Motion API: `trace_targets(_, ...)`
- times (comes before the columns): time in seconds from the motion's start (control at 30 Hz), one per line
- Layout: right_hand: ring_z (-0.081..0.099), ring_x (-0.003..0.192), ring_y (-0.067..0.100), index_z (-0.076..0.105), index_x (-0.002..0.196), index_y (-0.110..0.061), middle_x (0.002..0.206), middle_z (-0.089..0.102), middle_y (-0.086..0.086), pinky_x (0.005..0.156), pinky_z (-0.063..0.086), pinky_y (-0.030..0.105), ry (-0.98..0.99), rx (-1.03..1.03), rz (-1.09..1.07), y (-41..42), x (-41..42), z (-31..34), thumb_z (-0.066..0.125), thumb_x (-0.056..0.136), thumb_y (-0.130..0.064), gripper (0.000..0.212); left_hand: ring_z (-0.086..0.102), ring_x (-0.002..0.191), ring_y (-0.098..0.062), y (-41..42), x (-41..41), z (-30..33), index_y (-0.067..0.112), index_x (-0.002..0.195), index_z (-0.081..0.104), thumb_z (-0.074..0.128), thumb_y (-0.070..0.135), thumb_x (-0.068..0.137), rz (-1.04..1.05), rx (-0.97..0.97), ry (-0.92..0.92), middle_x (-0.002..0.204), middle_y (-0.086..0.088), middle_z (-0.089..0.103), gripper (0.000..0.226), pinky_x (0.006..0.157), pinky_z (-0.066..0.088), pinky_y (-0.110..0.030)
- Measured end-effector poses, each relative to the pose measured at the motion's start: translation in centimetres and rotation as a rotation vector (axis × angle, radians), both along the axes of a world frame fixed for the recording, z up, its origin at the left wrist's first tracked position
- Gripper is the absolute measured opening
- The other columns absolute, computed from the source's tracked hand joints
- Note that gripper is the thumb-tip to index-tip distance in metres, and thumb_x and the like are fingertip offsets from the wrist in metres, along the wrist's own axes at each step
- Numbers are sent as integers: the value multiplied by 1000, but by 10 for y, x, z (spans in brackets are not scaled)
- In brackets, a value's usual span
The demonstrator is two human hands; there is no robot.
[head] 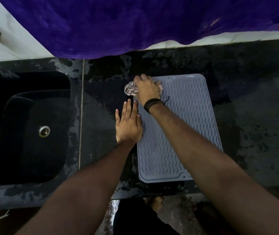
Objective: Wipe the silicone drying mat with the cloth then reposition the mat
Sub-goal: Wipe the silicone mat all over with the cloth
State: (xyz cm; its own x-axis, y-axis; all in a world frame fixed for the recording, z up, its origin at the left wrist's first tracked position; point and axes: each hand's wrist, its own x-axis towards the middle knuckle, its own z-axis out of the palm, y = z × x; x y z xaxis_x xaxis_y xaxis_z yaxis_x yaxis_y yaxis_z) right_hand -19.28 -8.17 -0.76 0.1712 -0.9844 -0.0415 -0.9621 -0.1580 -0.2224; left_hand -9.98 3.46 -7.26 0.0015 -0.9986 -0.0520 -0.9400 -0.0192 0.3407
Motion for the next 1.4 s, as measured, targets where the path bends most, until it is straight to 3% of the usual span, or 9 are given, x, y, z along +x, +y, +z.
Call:
trace_targets(0.1, 50, 116, 37, 50, 132, -15, 131, 48, 14, 87, 49, 49, 56, -3, 15, -8, -37, -2, 53, 90, -2, 44, 1, 157, -14, 1, 1, 0, 22, 163, 15, 26, 31, 109, -2, -4, 12, 170, 1, 8, 56, 126, -4, -46)
trace_targets(0.27, 51, 113, 39, 55, 124, -11, 127, 51, 15, 84, 51, 49, 76, -1, -228, -16, -111, -4, 67, 82, -5, 44, 2, 157, -16, 2, 1, -1, 22, 163, 17, 28, 31, 109, 3, -16, 24, 170, 0, 10, 56, 126, -3, -47)
trace_targets(0.43, 51, 112, 41, 54, 126, -9, 130, 48, 17, 86, 52, 50, 11, 13, -351, -11, -81, -1, 67, 83, -11, 45, 3, 157, -16, 2, 0, 1, 22, 163, 17, 29, 32, 109, 6, -15, 24, 170, -1, 11, 56, 126, -2, -48)
trace_targets(0.63, 54, 109, 33, 59, 118, -13, 117, 62, 13, 92, 48, 41, -68, -29, -137, -5, -5, 3, 65, 84, -12, 34, 1, 157, -15, 0, -1, 2, 23, 163, 15, 20, 36, 106, 5, 10, -11, 170, 0, 9, 59, 127, -1, -47)
trace_targets(0.8, 51, 111, 32, 61, 116, -14, 112, 65, 11, 84, 49, 41, -51, -40, -43, -9, -31, 3, 63, 86, -11, 29, 2, 157, -15, 0, 0, 3, 23, 163, 17, 28, 33, 107, 10, 6, -12, 170, 1, 10, 57, 127, -1, -47)
trace_targets(1.0, 51, 111, 38, 61, 115, -9, 109, 66, 18, 78, 50, 43, 73, -25, -220, -16, -110, 0, 70, 83, -16, 33, 1, 157, -15, 1, -1, 4, 23, 163, 15, 28, 33, 108, 15, 16, 3, 170, 0, 8, 57, 127, -2, -48)
trace_targets(1.2, 52, 115, 36, 59, 114, -8, 110, 66, 17, 81, 52, 41, -19, -28, -368, -13, -64, 1, 68, 84, -14, 32, 3, 157, -17, 2, -1, 5, 21, 163, 18, 29, 31, 108, 3, -5, 10, 170, -1, 10, 56, 126, -1, -49)
trace_targets(1.4, 54, 107, 30, 61, 110, -13, 103, 69, 10, 72, 50, 36, -77, -38, -76, -2, 16, 7, 67, 83, -10, 28, 2, 157, -17, -1, -1, 5, 19, 161, 24, 28, 32, 108, 9, 20, -6, 170, -1, 9, 55, 126, 0, -48)
